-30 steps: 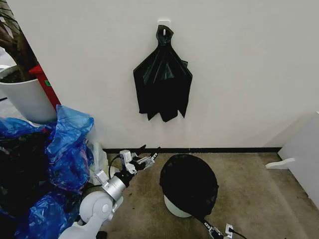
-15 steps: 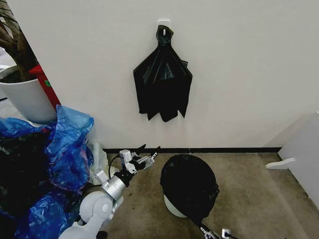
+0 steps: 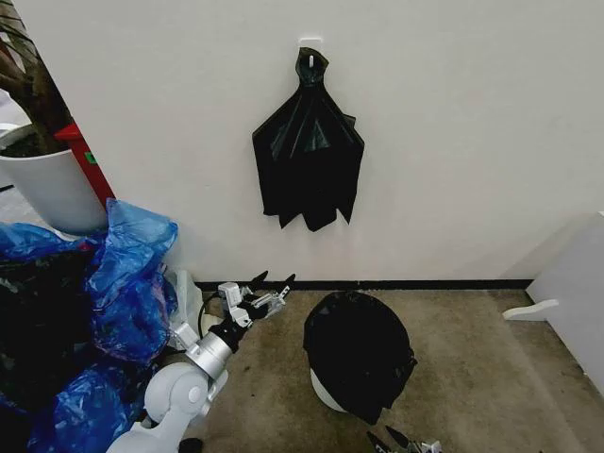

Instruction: Place the garbage bag over the trash bin.

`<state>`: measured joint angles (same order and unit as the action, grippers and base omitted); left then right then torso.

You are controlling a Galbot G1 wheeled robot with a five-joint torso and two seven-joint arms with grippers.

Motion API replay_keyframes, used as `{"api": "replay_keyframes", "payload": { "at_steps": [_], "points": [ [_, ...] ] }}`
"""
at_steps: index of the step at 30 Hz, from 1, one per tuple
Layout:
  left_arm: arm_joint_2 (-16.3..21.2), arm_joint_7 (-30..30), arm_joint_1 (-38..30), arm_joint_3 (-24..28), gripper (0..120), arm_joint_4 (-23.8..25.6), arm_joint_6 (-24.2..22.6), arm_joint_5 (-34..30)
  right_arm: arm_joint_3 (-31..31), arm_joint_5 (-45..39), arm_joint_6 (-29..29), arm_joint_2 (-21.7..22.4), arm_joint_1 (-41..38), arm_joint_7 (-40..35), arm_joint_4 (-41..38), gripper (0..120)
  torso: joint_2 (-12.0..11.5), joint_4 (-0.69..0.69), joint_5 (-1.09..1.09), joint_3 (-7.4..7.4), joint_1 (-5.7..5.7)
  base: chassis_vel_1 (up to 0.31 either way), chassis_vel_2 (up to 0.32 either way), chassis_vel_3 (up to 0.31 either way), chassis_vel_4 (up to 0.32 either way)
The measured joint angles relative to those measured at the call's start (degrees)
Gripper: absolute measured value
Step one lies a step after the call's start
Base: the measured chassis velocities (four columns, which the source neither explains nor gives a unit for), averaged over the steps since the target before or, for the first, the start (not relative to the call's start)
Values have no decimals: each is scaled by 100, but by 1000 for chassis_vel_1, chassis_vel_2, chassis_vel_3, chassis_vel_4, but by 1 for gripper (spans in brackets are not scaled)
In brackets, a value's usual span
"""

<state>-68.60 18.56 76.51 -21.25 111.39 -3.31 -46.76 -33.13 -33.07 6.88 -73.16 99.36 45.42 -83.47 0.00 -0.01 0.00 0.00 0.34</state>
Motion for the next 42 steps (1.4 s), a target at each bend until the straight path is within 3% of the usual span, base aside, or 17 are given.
{"api": "replay_keyframes", "payload": {
  "at_steps": [3, 6, 10, 14, 17, 20, 24, 32, 42],
  "points": [
    [12, -29, 30, -34, 100, 10, 134, 178, -67, 176, 180, -24, 111, -90, -142, 98, 0, -1, 1, 0, 0, 0, 0, 0, 0],
    [47, -189, 106, -83, 100, 42, 401, 515, -165, 388, 440, -49, 317, -366, -407, 100, 0, 0, 1, 0, 0, 0, 0, 0, 0],
    [111, -687, 390, -367, 100, 64, 1249, 1772, -462, 711, 922, -16, 933, -1405, -1163, 100, 0, -2, 0, 0, 0, 0, 0, 0, 0],
    [132, -1123, 754, -666, 100, 229, 1703, 2133, -751, 852, 1536, -46, 1219, -2516, -1782, 100, 0, -1, -1, 0, 0, 0, 0, 0, 0],
    [63, -1233, 1321, -1091, 100, 490, 2083, 2345, -1411, 1305, 2026, -309, 1190, -3213, -2425, 100, 0, 0, 0, 0, 0, 0, 0, 0, 0],
    [-42, -1246, 1723, -1315, 100, 682, 2232, 2359, -1634, 1555, 1866, -533, 1213, -3449, -2966, 100, 0, 0, -2, 0, 0, 0, 0, 0, 0],
    [-237, -1414, 2338, -1505, 100, 1097, 2341, 2361, -1497, 1755, 1182, -1011, 1170, -3824, -3886, 100, 0, 0, 1, 0, 0, 0, 0, 0, 0],
    [-440, -1518, 2639, -1393, 100, 1640, 1918, 2581, -776, 2162, 226, -1611, 1074, -3887, -5156, 100, 0, 0, -1, 0, 0, 0, 0, 0, 0],
    [-494, -1435, 3174, -1364, 100, 2225, 1924, 2622, -728, 2129, 648, -1859, 1521, -3551, -5318, 100, 0, 0, 0, 0, 0, 0, 0, 0, 0]
  ]
}}
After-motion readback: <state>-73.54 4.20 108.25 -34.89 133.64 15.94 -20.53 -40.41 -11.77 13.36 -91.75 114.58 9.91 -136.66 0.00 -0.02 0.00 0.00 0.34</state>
